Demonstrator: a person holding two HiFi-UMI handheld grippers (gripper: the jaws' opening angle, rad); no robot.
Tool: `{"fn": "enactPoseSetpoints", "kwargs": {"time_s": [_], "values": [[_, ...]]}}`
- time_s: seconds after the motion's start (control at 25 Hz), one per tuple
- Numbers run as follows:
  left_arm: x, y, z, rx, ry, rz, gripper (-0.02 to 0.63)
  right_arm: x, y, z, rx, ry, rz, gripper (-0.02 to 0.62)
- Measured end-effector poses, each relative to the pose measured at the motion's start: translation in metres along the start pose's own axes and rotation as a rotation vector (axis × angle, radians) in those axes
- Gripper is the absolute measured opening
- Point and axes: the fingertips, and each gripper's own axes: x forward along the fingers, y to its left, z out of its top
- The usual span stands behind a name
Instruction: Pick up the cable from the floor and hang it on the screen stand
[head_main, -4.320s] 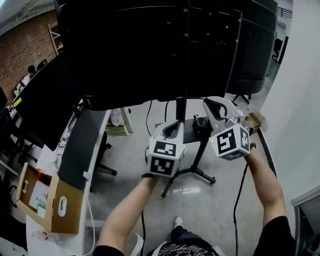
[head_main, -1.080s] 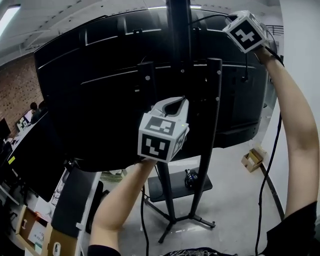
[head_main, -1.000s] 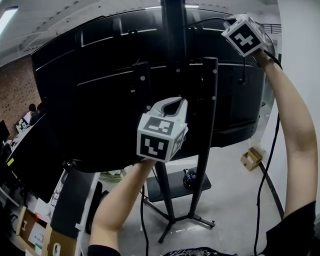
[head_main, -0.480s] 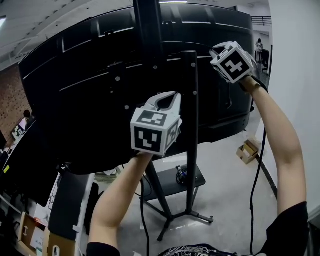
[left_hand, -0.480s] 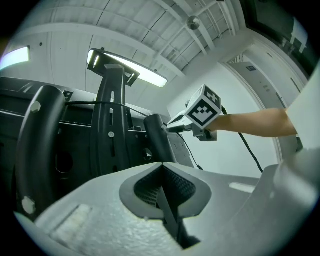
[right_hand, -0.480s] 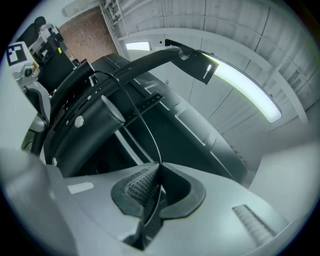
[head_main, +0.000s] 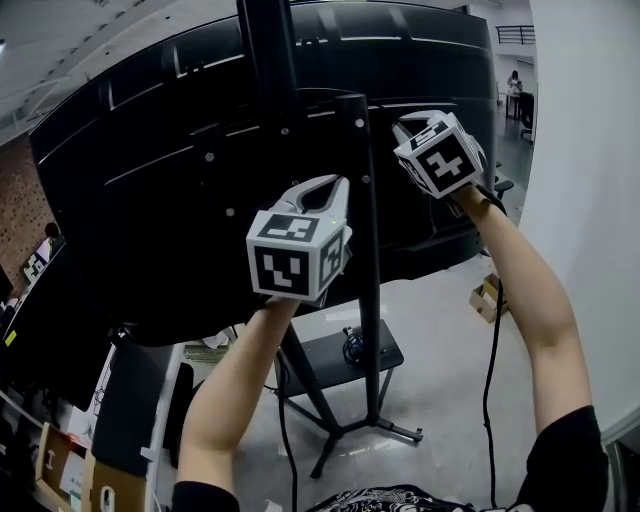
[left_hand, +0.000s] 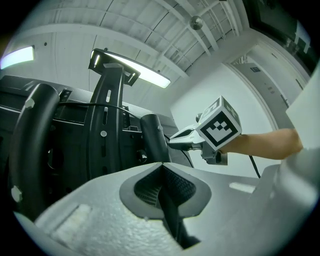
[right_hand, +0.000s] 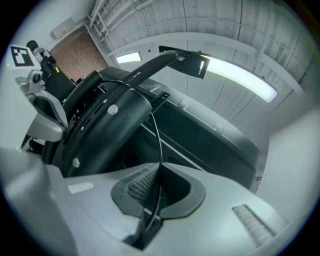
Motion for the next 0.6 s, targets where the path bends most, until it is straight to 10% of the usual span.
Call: {"fn": "enactPoseSetpoints", "kwargs": {"time_s": [0.6], "values": [[-0.028,0.008,-0.036,-0.077,0.057,0.122,-0.002,-0.027,0.06,-0.019,0.199,-0.233,0.013,0.083]]}}
